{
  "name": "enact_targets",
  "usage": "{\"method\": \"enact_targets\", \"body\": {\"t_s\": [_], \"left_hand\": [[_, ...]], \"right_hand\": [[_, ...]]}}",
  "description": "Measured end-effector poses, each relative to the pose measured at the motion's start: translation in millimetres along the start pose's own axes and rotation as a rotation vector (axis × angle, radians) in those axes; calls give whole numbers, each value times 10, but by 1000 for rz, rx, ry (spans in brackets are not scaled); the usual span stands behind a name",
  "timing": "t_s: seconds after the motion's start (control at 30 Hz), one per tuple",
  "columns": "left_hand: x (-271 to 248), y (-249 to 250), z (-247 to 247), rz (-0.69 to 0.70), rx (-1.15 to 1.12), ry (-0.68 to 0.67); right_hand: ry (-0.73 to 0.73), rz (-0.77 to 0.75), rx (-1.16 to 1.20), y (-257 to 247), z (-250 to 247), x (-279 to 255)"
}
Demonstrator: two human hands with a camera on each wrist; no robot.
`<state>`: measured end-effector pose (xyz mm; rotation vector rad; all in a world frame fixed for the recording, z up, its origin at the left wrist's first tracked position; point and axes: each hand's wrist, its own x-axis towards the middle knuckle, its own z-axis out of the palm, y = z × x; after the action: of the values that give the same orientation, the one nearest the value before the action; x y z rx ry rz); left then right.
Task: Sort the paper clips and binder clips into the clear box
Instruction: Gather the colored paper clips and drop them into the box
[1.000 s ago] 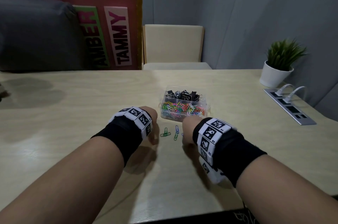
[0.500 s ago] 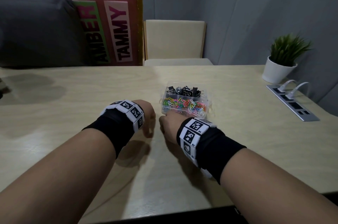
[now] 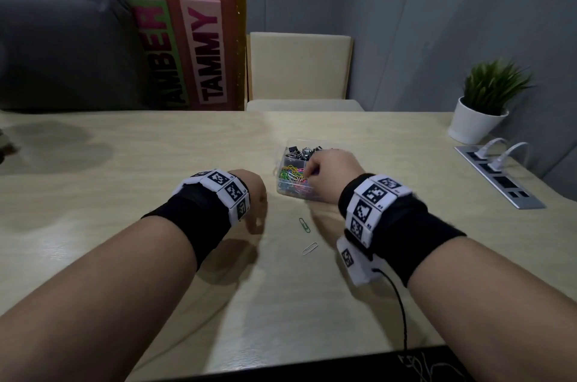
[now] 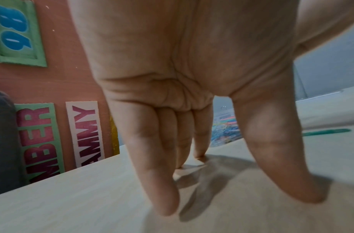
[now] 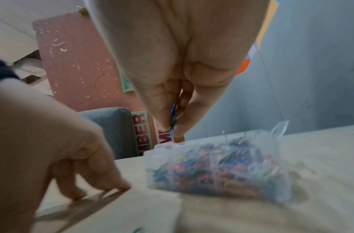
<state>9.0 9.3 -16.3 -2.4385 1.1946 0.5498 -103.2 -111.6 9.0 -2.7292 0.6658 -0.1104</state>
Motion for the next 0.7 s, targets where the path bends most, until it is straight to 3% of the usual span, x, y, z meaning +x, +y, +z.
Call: {"method": "enact_targets", "body": {"t_s": [0.17, 0.27, 0.4, 0.47, 0.7], "left_hand": [[-16, 152, -43, 0, 31, 64], [-80, 366, -72, 79, 30, 155], [-81, 599, -46, 268, -2, 206], [-83, 629, -50, 288, 28, 203], [-121, 615, -43, 262, 191, 178]], "right_hand": [[-26, 17, -61, 132, -210, 1], [-48, -8, -76, 169, -183, -109], [-378, -33, -294, 193, 47, -303], [-454, -49, -313, 203, 182, -392], [-371, -202, -395, 92, 334, -461]]}}
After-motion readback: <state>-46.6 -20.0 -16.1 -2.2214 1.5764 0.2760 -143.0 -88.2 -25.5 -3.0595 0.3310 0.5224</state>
